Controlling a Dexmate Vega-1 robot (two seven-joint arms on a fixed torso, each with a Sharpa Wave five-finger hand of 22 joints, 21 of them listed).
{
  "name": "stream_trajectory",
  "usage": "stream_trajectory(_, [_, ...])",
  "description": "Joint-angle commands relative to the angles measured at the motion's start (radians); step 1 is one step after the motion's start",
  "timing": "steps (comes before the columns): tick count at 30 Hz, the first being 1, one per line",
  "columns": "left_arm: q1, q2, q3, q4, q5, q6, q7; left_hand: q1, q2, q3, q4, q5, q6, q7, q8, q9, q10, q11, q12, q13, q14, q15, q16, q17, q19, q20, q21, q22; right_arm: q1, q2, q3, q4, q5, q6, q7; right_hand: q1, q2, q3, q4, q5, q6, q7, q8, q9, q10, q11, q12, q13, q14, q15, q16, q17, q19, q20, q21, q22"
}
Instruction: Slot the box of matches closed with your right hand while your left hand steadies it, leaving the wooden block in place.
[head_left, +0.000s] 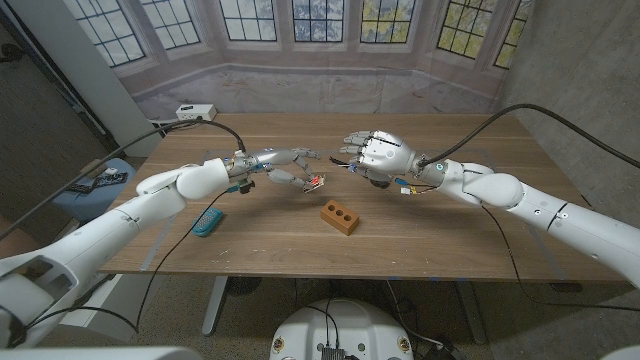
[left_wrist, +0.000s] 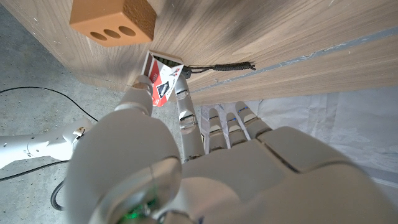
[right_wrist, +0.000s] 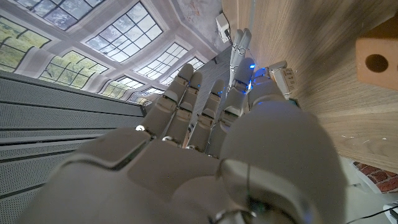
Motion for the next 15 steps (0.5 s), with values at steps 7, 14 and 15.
stream_trajectory(7, [-0.045, -0.011, 0.014, 0.031, -0.002, -0.017, -0.037, 0.004, 0.015, -0.001, -0.001, -0.002, 0.003, -0.004, 0.005, 0.005, 0.004, -0.001, -0.003, 0.002, 0.001, 0.004, -0.001, 0.001, 0.000, 0.006, -0.001, 0.004, 0.041, 0.015, -0.033, 0.022, -0.063, -0.028, -0.034, 0.010, 0.003, -0.005, 0.003, 0.006, 0.009, -0.005, -0.003, 0.003, 0.008, 0.003, -0.004, 0.002, 0.011, -0.163, 0.001, 0.003, 0.005, -0.103, 0.001, 0.002])
stream_trajectory(14, [-0.062, -0.019, 0.021, 0.044, 0.003, -0.026, -0.043, 0.004, 0.015, -0.001, 0.000, -0.002, 0.003, -0.004, 0.005, 0.005, 0.005, -0.002, -0.003, 0.002, 0.002, 0.004, -0.001, 0.001, 0.000, 0.006, 0.000, 0.004, 0.046, 0.014, -0.043, 0.021, -0.084, -0.049, -0.040, 0.011, 0.005, -0.006, 0.004, 0.006, 0.007, -0.006, -0.005, 0.003, 0.008, 0.004, -0.004, 0.002, 0.011, -0.164, 0.001, 0.003, 0.004, -0.104, 0.001, 0.002])
stream_trajectory(15, [-0.065, -0.021, 0.022, 0.046, 0.005, -0.028, -0.043, 0.004, 0.015, -0.001, 0.000, -0.002, 0.003, -0.004, 0.005, 0.005, 0.005, -0.002, -0.003, 0.002, 0.001, 0.005, -0.001, 0.001, 0.000, 0.006, 0.000, 0.004, 0.047, 0.014, -0.044, 0.020, -0.084, -0.050, -0.040, 0.011, 0.005, -0.006, 0.003, 0.006, 0.006, -0.006, -0.005, 0.003, 0.008, 0.004, -0.004, 0.002, 0.011, -0.165, 0.001, 0.004, 0.004, -0.104, 0.001, 0.002])
